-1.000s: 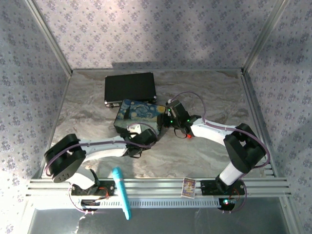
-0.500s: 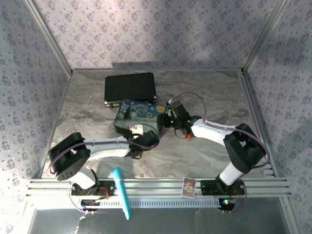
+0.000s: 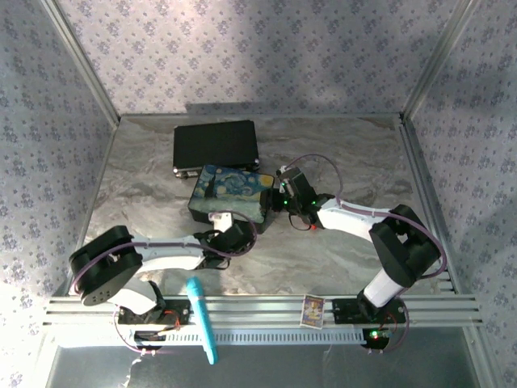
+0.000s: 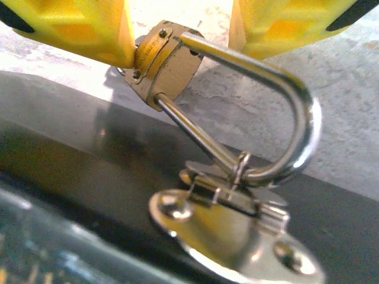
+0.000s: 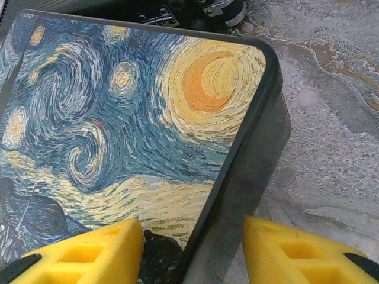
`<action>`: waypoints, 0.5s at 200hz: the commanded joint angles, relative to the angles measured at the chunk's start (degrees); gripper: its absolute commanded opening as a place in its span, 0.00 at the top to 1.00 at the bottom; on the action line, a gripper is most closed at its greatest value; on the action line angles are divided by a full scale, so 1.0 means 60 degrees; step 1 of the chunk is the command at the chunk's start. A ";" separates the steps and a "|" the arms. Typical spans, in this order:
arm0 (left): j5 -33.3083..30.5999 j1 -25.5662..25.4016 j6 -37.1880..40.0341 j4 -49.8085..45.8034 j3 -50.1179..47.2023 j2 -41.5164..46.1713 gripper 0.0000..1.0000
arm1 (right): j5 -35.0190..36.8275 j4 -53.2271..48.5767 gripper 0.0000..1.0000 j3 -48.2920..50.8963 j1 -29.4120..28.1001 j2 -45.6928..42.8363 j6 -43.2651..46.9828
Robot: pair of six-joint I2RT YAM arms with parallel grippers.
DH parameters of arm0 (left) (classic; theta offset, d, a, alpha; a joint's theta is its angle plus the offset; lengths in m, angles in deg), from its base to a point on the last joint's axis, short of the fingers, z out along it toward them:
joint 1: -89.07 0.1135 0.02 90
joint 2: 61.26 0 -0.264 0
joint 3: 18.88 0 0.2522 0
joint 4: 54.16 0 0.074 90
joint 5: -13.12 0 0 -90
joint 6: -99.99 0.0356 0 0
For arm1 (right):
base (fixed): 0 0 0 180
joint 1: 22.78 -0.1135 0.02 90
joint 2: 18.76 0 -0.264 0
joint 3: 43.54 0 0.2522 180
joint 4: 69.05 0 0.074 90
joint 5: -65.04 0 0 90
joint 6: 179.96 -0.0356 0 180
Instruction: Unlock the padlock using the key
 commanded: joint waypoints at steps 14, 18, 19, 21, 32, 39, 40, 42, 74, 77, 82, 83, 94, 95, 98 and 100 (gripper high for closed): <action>0.0472 0.0139 0.0366 0.1436 -0.0527 0.0031 0.65 | 0.0143 -0.1564 0.51 0.0603 0.0056 0.0684 -0.0058; 0.0479 0.0132 0.0360 0.1455 -0.0538 0.0068 0.68 | 0.0141 -0.1555 0.51 0.0616 0.0059 0.0700 -0.0077; 0.0483 0.0128 0.0351 0.1448 -0.0537 0.0080 0.68 | 0.0141 -0.1552 0.51 0.0617 0.0059 0.0696 -0.0071; 0.0475 0.0126 0.0333 0.1418 -0.0537 0.0086 0.69 | 0.0141 -0.1550 0.51 0.0614 0.0059 0.0703 -0.0078; 0.0325 0.0106 0.0149 0.0958 -0.0461 0.0248 0.76 | 0.0127 -0.1535 0.51 0.0654 0.0052 0.0682 -0.0080; 0.0195 0.0088 0.0045 0.0531 -0.0415 0.0386 0.81 | 0.0113 -0.1520 0.51 0.0661 0.0059 0.0682 -0.0087; 0.0165 0.0077 0.0032 0.0473 -0.0410 0.0408 0.81 | 0.0112 -0.1513 0.51 0.0669 0.0059 0.0679 -0.0091; 0.0143 0.0073 0.0012 0.0357 -0.0388 0.0453 0.83 | 0.0112 -0.1514 0.51 0.0678 0.0059 0.0688 -0.0094; -0.0272 0.0040 -0.0726 -0.2927 0.0567 0.0667 0.92 | 0.0142 -0.1498 0.51 0.0679 0.0055 0.0726 -0.0094; -0.0280 0.0039 -0.0727 -0.3177 0.0660 0.0626 0.92 | 0.0143 -0.1504 0.51 0.0671 0.0062 0.0734 -0.0082; -0.0283 0.0037 -0.0707 -0.3554 0.0825 0.0522 0.92 | 0.0139 -0.1517 0.51 0.0665 0.0073 0.0753 -0.0087; -0.0279 0.0037 -0.0703 -0.3620 0.0847 0.0498 0.92 | 0.0140 -0.1511 0.51 0.0663 0.0074 0.0751 -0.0084; -0.0331 0.0044 -0.0674 -0.4276 0.1107 0.0214 0.92 | 0.0141 -0.1493 0.51 0.0648 0.0067 0.0761 -0.0080; -0.0339 0.0048 -0.0664 -0.4332 0.1128 0.0175 0.92 | 0.0141 -0.1492 0.51 0.0648 0.0070 0.0763 -0.0087; -0.0376 0.0051 -0.0679 -0.4509 0.1182 0.0075 0.92 | 0.0141 -0.1480 0.51 0.0647 0.0063 0.0766 -0.0086; -0.0406 0.0051 -0.0683 -0.4616 0.1219 0.0000 0.92 | 0.0141 -0.1484 0.51 0.0647 0.0064 0.0768 -0.0092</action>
